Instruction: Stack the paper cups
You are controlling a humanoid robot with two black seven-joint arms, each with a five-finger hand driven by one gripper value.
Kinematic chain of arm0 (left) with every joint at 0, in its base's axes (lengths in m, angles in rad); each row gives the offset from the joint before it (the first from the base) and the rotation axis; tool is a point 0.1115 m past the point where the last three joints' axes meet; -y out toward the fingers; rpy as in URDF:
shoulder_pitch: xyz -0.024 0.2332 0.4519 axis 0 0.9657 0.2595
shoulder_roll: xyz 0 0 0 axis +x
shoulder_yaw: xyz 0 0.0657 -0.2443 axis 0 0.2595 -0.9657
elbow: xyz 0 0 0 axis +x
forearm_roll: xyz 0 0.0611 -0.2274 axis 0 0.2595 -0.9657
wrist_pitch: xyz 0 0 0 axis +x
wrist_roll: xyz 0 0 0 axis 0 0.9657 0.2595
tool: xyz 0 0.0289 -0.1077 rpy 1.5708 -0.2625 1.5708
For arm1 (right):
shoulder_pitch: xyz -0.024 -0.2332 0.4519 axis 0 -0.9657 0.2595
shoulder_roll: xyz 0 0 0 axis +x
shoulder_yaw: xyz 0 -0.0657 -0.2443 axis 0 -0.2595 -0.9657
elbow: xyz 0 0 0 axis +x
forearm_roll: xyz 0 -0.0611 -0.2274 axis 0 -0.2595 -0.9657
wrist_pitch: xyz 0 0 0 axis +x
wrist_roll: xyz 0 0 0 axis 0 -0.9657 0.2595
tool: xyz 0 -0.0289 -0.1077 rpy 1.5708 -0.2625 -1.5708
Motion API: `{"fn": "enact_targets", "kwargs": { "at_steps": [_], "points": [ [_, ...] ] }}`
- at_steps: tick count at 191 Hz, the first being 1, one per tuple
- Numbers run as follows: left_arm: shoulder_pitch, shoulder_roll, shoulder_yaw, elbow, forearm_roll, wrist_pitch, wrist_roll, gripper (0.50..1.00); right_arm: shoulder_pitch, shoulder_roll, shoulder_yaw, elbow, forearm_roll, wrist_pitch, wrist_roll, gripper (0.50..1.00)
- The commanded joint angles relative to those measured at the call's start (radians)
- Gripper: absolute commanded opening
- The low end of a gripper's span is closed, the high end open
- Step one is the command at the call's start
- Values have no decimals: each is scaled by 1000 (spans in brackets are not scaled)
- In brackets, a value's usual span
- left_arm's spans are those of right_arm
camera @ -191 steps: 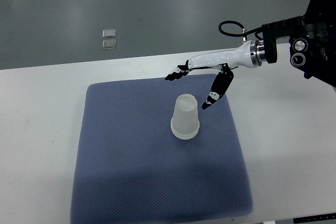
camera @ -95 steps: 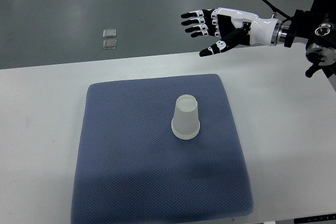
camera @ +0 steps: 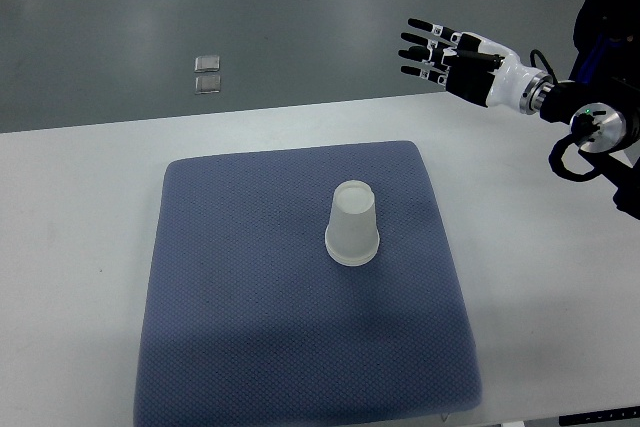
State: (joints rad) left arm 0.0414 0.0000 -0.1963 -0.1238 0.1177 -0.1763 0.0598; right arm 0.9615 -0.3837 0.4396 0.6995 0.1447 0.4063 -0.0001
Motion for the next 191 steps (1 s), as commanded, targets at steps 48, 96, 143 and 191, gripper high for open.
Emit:
{"fn": "enact_targets", "kwargs": {
  "at_steps": [48, 96, 143, 191],
  "points": [
    [0, 0, 0, 1, -1, 1, 0, 1000, -17, 9, 1, -15, 93, -52, -20, 911],
    [0, 0, 0, 0, -1, 1, 0, 1000, -29, 9, 1, -15, 115, -52, -23, 911],
    [0, 0, 0, 1, -1, 0, 0, 1000, -47, 34, 2, -15, 151, -50, -24, 911],
    [0, 0, 0, 1, -1, 0, 0, 1000, -76, 69, 5, -12, 165, -26, -11, 913]
  ]
}}
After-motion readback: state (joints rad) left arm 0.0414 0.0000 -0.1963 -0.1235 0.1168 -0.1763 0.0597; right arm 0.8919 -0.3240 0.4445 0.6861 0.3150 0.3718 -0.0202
